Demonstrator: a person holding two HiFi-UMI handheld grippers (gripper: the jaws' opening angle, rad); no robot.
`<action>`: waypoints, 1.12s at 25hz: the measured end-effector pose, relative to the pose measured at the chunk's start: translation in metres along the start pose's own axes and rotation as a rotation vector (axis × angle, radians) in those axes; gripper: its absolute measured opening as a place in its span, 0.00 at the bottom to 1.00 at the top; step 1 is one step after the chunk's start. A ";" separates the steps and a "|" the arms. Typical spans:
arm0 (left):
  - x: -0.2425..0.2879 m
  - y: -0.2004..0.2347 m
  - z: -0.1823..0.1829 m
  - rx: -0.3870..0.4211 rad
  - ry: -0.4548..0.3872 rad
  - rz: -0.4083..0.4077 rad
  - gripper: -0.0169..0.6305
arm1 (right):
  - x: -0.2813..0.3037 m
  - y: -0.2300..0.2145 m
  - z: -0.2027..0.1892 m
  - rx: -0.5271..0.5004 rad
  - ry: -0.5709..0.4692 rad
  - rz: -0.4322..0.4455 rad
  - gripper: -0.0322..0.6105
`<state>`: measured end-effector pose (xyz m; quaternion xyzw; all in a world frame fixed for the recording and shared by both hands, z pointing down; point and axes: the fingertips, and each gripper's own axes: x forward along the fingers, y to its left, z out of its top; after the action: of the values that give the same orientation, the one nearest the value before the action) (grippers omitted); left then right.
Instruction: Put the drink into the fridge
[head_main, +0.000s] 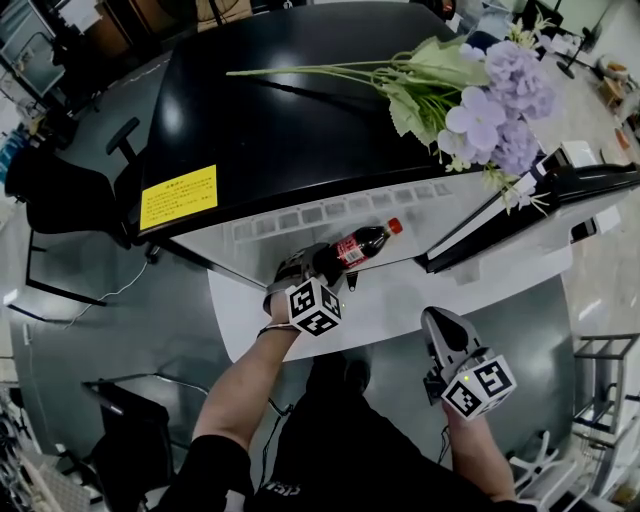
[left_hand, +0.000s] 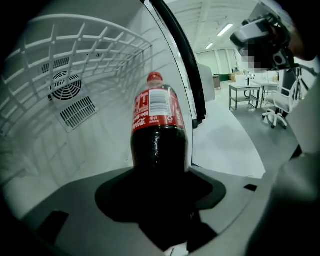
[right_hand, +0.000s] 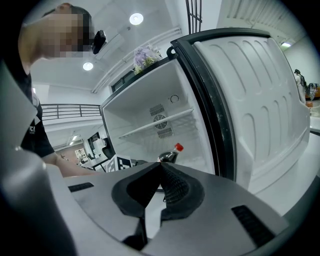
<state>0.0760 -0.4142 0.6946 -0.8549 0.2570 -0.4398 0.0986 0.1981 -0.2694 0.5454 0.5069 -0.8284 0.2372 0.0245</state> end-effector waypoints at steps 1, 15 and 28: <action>0.001 -0.001 -0.001 0.011 0.008 -0.003 0.45 | -0.001 0.000 0.000 0.001 0.000 -0.001 0.07; 0.005 0.002 0.007 0.119 0.031 -0.030 0.46 | -0.004 -0.002 -0.001 0.014 -0.001 -0.003 0.07; -0.015 0.032 0.008 0.108 0.043 0.094 0.36 | 0.002 0.009 0.001 0.021 -0.008 0.010 0.07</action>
<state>0.0641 -0.4334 0.6665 -0.8256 0.2749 -0.4663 0.1593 0.1895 -0.2674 0.5420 0.5038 -0.8284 0.2442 0.0147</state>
